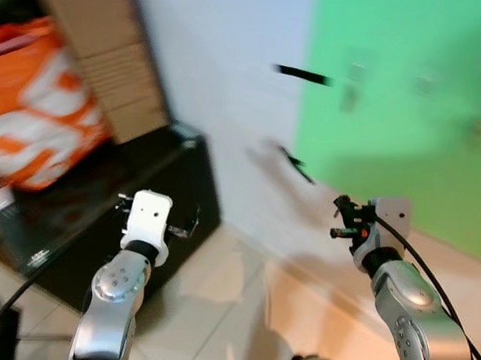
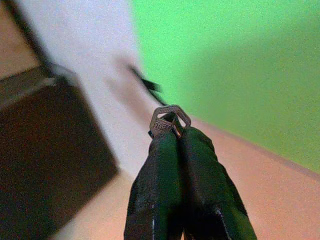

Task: Hang keys on a hook

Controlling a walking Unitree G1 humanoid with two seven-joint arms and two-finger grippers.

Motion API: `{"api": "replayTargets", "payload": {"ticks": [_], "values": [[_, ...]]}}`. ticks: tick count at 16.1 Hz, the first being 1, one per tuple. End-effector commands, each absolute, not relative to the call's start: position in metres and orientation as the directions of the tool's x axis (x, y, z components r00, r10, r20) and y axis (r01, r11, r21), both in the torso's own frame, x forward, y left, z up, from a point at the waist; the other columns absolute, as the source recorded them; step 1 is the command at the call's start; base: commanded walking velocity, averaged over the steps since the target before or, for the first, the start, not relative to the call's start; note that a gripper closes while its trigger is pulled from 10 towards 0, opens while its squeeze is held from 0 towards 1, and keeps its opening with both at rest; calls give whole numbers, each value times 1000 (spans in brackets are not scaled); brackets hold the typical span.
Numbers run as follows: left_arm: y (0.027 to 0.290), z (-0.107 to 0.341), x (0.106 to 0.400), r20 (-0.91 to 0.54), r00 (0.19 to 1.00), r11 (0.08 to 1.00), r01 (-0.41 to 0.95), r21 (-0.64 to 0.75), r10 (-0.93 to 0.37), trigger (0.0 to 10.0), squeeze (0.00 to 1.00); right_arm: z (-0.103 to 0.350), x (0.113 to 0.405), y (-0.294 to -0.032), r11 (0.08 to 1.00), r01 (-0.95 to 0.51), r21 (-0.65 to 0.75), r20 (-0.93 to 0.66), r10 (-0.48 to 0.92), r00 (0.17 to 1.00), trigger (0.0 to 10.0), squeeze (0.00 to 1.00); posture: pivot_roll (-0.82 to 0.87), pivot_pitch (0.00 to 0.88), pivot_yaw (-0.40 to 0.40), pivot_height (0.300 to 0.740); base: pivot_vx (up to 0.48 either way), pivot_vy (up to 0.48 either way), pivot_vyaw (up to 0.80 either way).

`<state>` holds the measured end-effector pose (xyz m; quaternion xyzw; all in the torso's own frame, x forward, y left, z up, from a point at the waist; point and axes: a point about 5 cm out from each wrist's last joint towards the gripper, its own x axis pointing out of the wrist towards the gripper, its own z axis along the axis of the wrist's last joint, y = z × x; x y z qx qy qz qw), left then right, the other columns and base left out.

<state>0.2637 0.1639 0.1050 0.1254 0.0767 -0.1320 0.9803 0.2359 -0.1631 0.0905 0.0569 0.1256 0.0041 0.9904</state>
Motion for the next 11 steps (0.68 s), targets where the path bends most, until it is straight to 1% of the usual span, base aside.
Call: {"api": "replayTargets", "payload": {"ticks": [1,2,5,7,8,9,11], "values": [[161,108,261,-171,951,926,295,237,-259,10000,63,93,236,-164,993,10,117,-233,17,972,10000,0,-74,0,85,740,0,0,-800],[161,107,260,-182,948,920,301,250,-260,10000,35,93,236,-162,993,0,117,-227,27,973,10000,0,-75,0,85,740,0,0,-800],[159,109,261,-173,947,916,310,256,-272,10000,47,98,240,-160,992,-21,125,-193,45,980,10000,0,-75,0,84,740,0,0,-800],[156,113,265,-155,942,911,328,248,-297,10000,78,107,245,-152,991,-89,99,-142,103,985,10000,0,-79,0,88,740,0,0,-800],[154,114,265,-151,939,911,339,236,-310,10000,90,112,247,-146,987,-147,71,-127,155,980,10000,0,-79,0,82,740,0,0,0],[154,114,265,-150,937,910,343,232,-314,10000,90,113,248,-144,984,-166,61,-121,172,978,10000,0,-79,0,82,740,0,0,0],[150,111,261,-178,920,895,383,228,-349,10000,110,119,252,-138,970,-227,85,-106,235,966,10000,0,-64,0,58,740,0,0,0]]}}
